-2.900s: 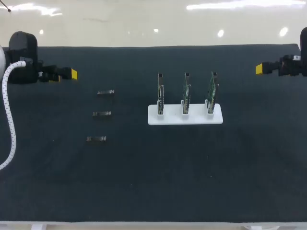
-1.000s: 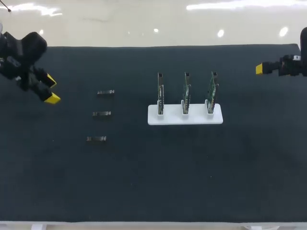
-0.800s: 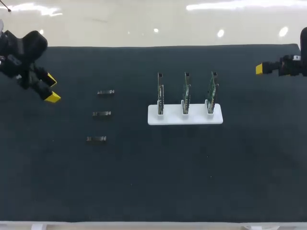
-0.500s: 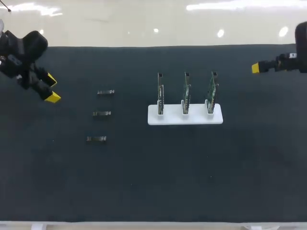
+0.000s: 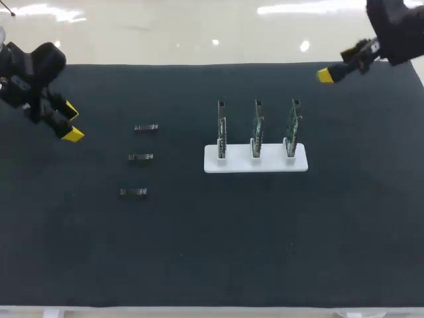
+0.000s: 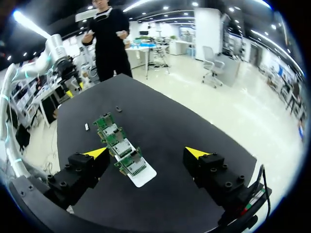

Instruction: Pick up the optical module with the left hand, and insert it into the network port with the right hand.

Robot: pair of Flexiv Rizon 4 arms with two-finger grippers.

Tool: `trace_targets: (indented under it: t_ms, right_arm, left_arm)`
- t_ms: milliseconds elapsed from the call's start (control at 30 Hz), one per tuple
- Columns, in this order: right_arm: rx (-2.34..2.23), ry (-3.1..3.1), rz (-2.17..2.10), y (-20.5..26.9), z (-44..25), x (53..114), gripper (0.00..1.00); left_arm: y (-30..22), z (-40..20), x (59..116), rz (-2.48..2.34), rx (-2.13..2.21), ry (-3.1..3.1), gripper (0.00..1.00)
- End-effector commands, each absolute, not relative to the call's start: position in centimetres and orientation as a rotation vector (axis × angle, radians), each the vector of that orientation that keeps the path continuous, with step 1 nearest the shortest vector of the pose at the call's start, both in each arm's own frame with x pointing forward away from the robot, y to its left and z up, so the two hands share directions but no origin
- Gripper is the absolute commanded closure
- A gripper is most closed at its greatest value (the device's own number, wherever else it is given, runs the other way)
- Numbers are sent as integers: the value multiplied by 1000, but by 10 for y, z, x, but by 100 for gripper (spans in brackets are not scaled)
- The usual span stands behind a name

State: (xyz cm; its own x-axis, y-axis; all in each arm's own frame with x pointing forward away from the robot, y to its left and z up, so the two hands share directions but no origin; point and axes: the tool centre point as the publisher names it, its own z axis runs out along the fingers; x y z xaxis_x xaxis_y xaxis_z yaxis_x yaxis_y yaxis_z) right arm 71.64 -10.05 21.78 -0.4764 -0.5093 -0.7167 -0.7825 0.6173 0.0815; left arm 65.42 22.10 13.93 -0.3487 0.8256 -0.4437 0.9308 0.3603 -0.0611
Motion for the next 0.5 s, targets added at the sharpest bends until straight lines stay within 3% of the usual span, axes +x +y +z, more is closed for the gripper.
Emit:
trace_targets:
  t_ms: [33,300,500]
  right_arm:
    - [-1410,2040,592,-80,228,724,0]
    - [-1723,1941,616,-48,231,713,0]
    - [-1750,1940,661,-49,225,693,0]
  left_arm:
    - [221,139,655,-435,1548,2291,0]
    - [221,139,655,-435,1548,2291,0]
    - [221,139,655,-435,1548,2291,0]
